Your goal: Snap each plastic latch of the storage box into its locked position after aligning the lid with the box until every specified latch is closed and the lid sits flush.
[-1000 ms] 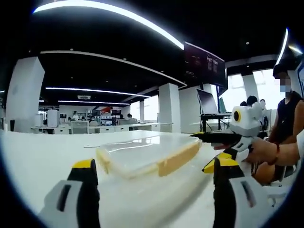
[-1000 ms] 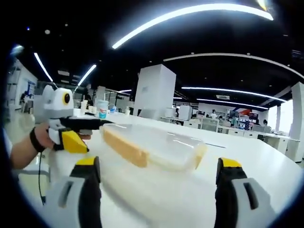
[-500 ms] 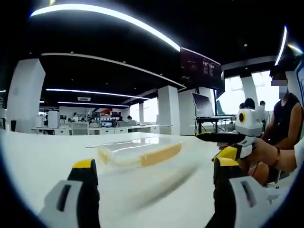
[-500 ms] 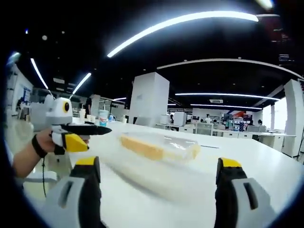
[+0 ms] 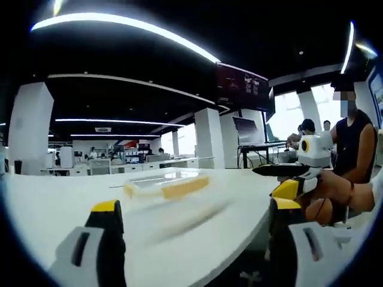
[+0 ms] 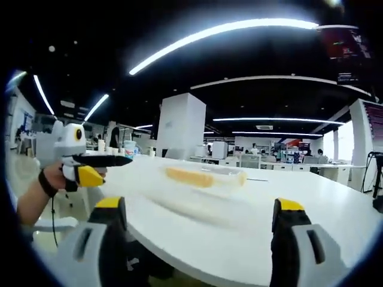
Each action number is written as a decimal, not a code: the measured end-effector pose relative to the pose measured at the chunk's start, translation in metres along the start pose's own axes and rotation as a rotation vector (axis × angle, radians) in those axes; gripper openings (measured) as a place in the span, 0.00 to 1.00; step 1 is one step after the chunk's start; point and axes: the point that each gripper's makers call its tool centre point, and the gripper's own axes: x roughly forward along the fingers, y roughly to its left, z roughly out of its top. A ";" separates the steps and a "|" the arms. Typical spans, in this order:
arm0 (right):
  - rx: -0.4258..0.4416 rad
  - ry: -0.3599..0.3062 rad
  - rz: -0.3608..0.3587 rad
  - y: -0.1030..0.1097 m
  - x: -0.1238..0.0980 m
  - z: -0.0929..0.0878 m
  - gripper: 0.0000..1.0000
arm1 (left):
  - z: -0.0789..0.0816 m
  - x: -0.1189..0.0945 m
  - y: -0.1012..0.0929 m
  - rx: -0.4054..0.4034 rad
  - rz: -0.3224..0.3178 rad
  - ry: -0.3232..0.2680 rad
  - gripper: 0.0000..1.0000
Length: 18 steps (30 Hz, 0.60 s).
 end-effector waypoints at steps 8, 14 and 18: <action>0.008 -0.006 -0.001 0.009 -0.014 0.000 1.00 | -0.006 -0.016 0.002 -0.007 0.013 0.009 0.99; 0.010 -0.004 0.012 0.018 -0.019 -0.004 0.98 | -0.012 -0.022 0.000 0.003 0.020 0.028 0.97; 0.018 0.010 0.027 0.024 -0.022 -0.010 0.98 | -0.012 -0.025 -0.005 -0.011 0.009 0.021 0.98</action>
